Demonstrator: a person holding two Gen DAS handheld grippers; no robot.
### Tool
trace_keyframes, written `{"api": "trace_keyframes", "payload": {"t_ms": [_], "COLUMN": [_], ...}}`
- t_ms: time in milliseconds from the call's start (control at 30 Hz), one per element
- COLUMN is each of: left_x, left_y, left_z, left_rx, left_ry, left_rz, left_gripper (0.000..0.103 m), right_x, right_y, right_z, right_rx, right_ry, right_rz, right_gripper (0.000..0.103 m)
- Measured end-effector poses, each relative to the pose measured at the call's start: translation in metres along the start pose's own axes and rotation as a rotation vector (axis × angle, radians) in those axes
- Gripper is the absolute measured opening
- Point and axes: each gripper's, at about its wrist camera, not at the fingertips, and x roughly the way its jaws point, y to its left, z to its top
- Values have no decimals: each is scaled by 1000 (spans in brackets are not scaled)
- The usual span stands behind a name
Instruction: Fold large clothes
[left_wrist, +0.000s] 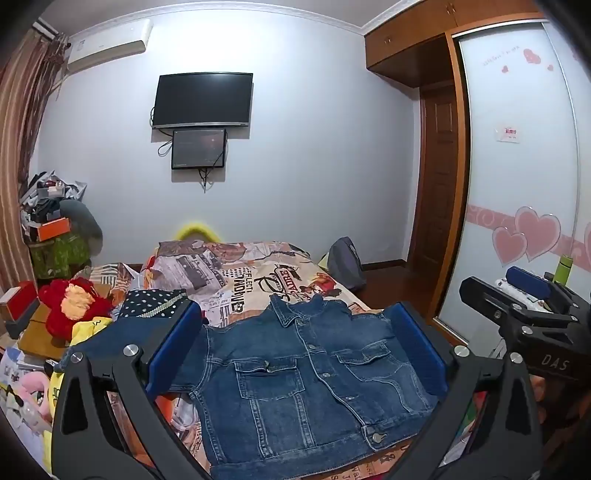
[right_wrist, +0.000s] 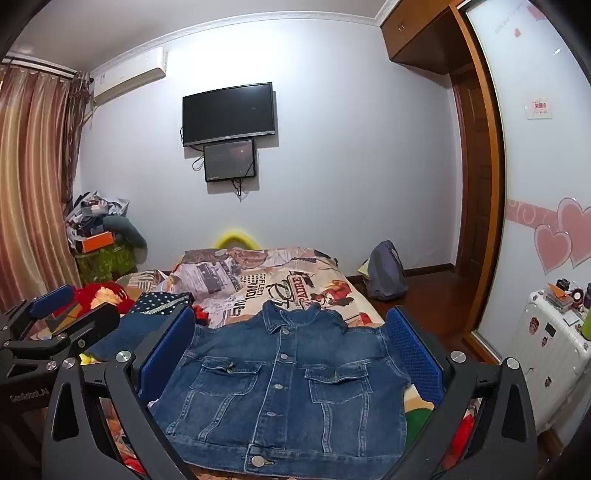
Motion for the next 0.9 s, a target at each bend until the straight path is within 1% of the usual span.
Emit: {"api": "trace_keyframes", "payload": {"t_ms": [333, 367, 867, 900], "left_x": [2, 2, 0, 2], "left_y": [-6, 3, 2, 7], "left_z": [-4, -2, 0, -3], "left_rx": [1, -9, -6, -13], "left_ry": [9, 10, 17, 14], "left_rz": [11, 8, 12, 12], "left_gripper": [103, 103, 103, 103], "right_x": [1, 1, 2, 2], "right_y": [2, 2, 3, 3], "right_z": [0, 1, 0, 0], "right_rx": [0, 0, -2, -2], "right_ry": [11, 11, 14, 14], "right_rz": [1, 1, 1, 0], "right_gripper": [103, 103, 103, 103]}}
